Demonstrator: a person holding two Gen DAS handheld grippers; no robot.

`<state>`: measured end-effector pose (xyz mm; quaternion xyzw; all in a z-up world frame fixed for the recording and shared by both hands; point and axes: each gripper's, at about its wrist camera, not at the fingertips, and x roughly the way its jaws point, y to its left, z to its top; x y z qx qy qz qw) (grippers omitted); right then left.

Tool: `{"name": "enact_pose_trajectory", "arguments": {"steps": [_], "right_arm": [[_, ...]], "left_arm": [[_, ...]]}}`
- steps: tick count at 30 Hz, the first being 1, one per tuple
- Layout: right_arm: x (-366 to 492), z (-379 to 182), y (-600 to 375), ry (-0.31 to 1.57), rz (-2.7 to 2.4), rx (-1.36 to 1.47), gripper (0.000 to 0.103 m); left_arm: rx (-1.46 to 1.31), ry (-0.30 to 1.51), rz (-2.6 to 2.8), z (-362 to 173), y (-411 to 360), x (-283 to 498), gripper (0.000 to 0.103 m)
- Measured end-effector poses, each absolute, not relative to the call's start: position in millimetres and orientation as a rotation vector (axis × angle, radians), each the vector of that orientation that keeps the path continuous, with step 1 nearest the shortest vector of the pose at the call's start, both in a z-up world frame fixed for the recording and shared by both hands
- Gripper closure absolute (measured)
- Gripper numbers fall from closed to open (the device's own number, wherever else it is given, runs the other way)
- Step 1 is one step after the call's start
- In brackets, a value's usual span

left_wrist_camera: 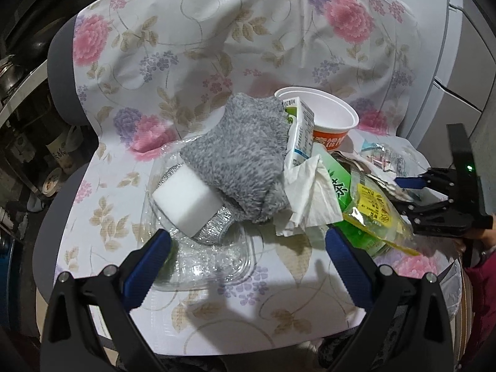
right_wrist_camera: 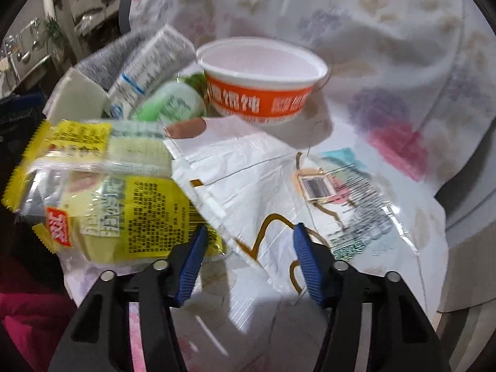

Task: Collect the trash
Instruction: 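Reach the right tool to the white plastic wrapper and close on it, then lift the white wrapper with the right tool while the left tool grasps the yellow snack package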

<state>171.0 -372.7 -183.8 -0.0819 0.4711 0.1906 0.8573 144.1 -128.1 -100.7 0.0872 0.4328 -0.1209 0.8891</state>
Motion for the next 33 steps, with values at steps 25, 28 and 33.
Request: {"name": "enact_pose_trajectory", "arguments": {"steps": [25,28,33], "right_arm": [[68,3,-383,0.570,0.140,0.151,0.102],[54,10,-384,0.569,0.122,0.181,0.102],[21,-7,-372,0.575,-0.048,0.109,0.102]], "left_arm": [[0.128,0.816,-0.312,-66,-102,94,0.006],[0.128,0.804,-0.331,-64,-104,88,0.006],[0.167,0.810,-0.396,-76,-122,77,0.006]]}}
